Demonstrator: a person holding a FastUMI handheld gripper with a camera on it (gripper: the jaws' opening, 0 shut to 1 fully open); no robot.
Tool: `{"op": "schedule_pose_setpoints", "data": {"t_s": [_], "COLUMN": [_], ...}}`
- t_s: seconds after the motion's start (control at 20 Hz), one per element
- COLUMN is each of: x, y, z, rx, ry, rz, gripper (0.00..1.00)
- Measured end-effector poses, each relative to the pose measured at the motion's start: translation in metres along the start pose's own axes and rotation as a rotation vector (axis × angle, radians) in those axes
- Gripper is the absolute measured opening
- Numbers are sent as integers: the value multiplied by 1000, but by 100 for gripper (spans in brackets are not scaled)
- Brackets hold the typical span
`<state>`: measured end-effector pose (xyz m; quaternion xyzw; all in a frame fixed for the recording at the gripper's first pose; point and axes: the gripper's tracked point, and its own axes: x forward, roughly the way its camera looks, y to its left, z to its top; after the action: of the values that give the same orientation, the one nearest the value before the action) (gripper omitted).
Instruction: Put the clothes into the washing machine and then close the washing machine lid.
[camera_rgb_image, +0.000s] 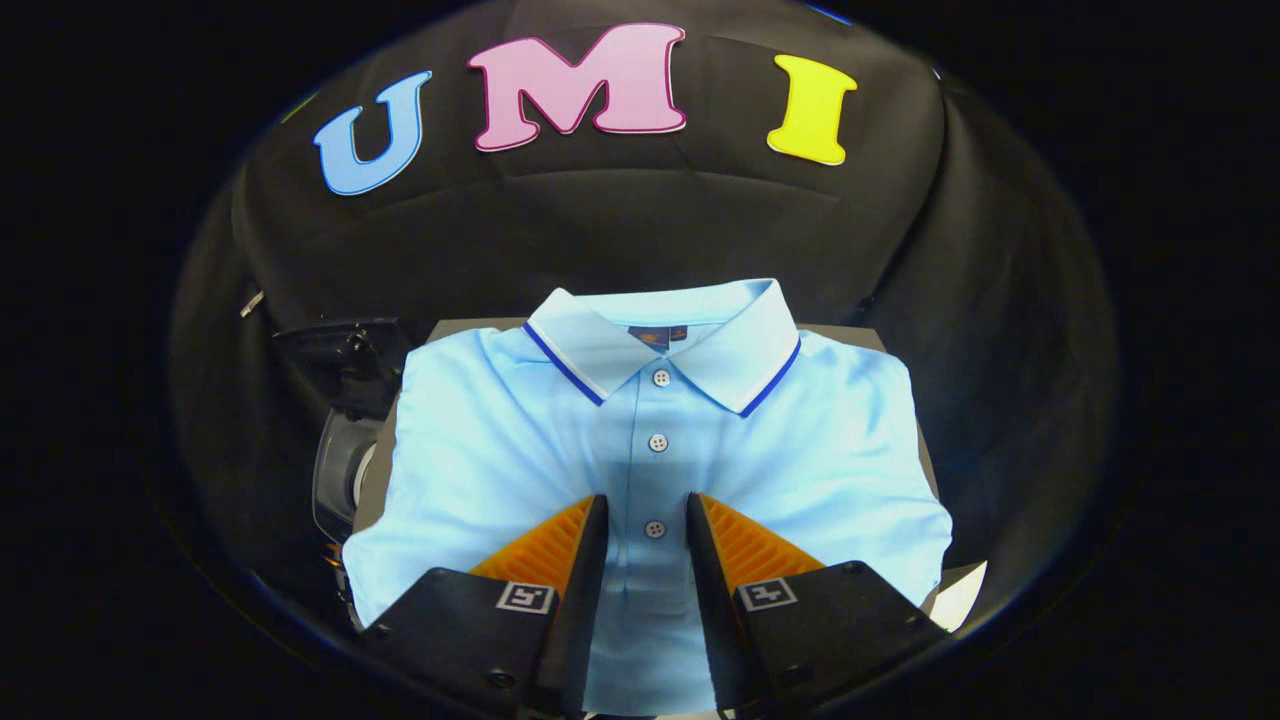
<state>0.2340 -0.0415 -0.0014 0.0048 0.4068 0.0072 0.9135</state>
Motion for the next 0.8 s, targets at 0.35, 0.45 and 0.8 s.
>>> {"op": "schedule_pose_setpoints", "data": {"t_s": [0.35,0.45,0.8], "x": [2,3,-6], "y": [-2,-1,1], "z": [4,4,11], "rx": [22,20,48], "ry": [2,11,2], "rz": [-1,-7,33], "gripper": [21,17,13]}}
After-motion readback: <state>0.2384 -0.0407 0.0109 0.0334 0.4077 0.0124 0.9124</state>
